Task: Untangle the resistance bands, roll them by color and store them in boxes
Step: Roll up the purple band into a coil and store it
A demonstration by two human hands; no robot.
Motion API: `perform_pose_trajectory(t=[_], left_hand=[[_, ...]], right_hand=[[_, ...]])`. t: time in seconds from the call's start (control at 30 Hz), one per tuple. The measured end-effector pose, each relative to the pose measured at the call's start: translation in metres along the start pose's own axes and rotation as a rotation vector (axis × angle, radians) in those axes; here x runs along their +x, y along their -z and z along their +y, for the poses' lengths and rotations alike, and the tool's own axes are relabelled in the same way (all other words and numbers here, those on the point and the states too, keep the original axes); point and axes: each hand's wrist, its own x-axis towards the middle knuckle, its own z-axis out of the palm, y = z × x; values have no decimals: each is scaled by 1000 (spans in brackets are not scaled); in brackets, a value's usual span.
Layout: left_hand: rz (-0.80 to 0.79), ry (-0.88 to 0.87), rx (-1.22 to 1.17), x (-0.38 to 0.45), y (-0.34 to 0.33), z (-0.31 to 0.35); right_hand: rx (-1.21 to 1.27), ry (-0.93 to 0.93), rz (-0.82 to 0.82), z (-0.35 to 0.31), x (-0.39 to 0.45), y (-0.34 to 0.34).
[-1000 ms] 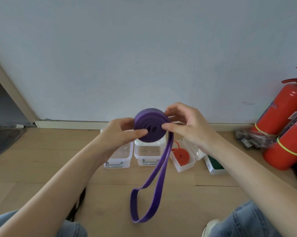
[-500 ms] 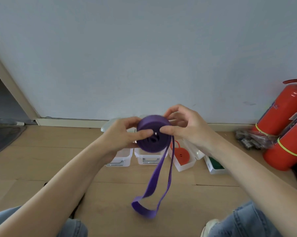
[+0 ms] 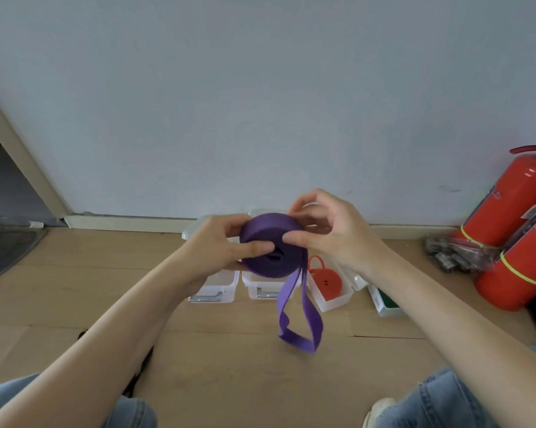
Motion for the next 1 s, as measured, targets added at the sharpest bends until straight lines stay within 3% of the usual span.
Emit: perform_pose_trajectory(t=[0.1, 0.23, 0.3, 0.43, 0.57, 0.63, 0.7, 0.87, 1.0], left_hand=[[54, 11, -253, 1, 5, 6], [54, 32, -341, 0, 0, 5], [14, 44, -272, 0, 2, 3], [-150, 14, 151, 1, 8, 0], [-184, -47, 287, 0, -6, -12], [-195, -22, 259, -3, -9, -17], [-171, 24, 125, -5, -7, -18], [-78, 100, -383, -2, 3, -11], [-90, 114, -504, -1, 0, -11]], right_hand=[[165, -58, 67, 0, 2, 4], [94, -68, 66, 2, 4, -4], [27, -67, 40, 3, 3, -1], [-339, 38, -76, 0, 1, 6], [-512, 97, -210, 4, -3, -2], [-453, 57, -237, 10, -5, -4], [-241, -32, -213, 12, -6, -1], [245, -150, 31, 15, -3, 1], [226, -136, 70, 13, -1, -3]])
